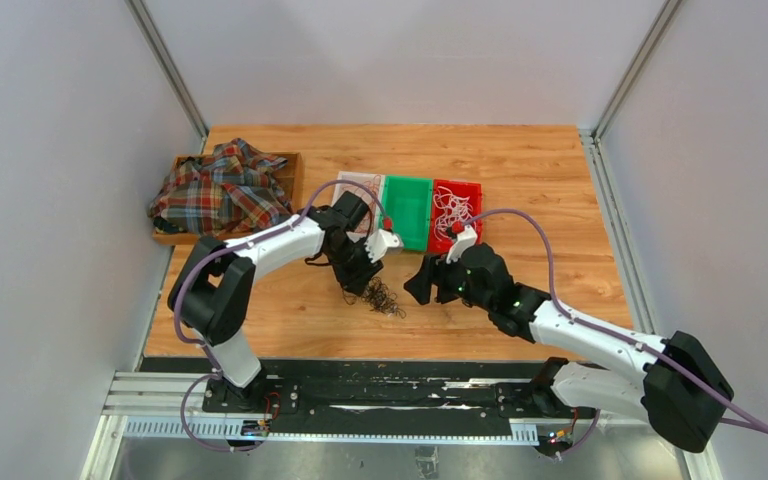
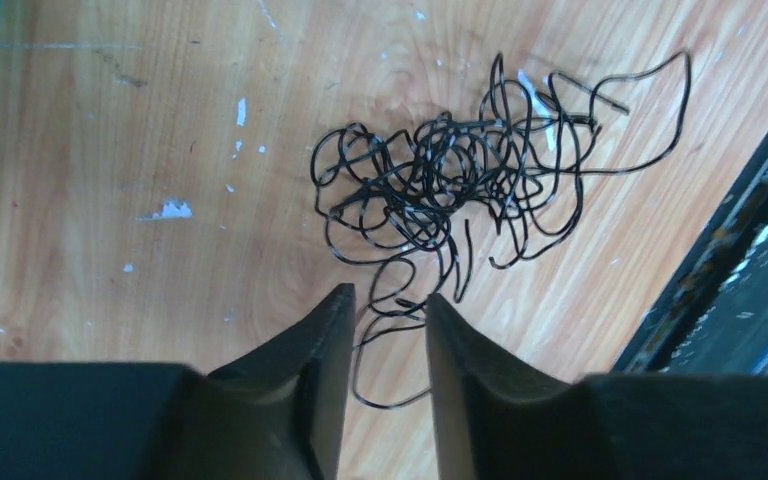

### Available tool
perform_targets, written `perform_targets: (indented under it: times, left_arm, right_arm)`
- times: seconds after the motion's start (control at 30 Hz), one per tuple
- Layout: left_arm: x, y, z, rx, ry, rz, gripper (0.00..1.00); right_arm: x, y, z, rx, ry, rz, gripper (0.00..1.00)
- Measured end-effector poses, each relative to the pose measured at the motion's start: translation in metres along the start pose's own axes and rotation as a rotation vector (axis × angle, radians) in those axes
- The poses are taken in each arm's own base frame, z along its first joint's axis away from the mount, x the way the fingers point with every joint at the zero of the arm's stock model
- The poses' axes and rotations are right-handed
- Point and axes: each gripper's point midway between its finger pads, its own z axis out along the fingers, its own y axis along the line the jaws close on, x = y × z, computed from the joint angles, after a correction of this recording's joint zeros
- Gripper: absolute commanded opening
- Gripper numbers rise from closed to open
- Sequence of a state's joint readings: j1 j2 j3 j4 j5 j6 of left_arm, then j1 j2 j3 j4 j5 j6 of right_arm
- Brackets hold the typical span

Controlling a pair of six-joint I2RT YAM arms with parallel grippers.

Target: Untangle the cables

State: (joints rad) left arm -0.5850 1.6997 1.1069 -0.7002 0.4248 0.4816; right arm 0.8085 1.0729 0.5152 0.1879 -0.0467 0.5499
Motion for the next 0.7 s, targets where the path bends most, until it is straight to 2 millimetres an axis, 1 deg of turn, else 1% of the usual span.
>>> perform_targets:
  times: [0.03,0.1,0.17,0.23,0.43,0.53,0.63,0.7]
  left_arm:
    - [0.002,0.000,0.000,0.000,0.005,0.011,0.20]
    - [0.008,0.000,0.001,0.004,0.025,0.038,0.11]
    - [0.012,-0.003,-0.002,0.012,0.037,0.051,0.05]
    - [0.015,-0.009,-0.009,0.022,0.043,0.070,0.01]
    - [0.012,-0.026,-0.040,0.021,-0.001,0.138,0.01]
    - [0.010,-0.034,-0.053,0.027,-0.015,0.146,0.01]
    - [0.002,-0.040,-0.065,0.032,-0.040,0.140,0.00]
    - [-0.008,-0.045,-0.076,0.033,-0.073,0.126,0.00]
  right_arm:
    - [0.001,0.000,0.000,-0.002,0.004,0.001,0.62]
    - [0.003,0.001,0.001,-0.009,0.012,-0.001,0.60]
    - [0.007,0.000,0.003,-0.011,0.029,-0.007,0.59]
    - [0.010,0.001,0.006,-0.015,0.052,-0.011,0.60]
    - [0.017,0.014,0.024,-0.044,0.113,-0.052,0.62]
    - [0.023,0.028,0.032,-0.075,0.137,-0.102,0.64]
    - [0.024,0.042,0.034,-0.117,0.126,-0.150,0.67]
    - [0.019,0.051,0.035,-0.144,0.092,-0.182,0.67]
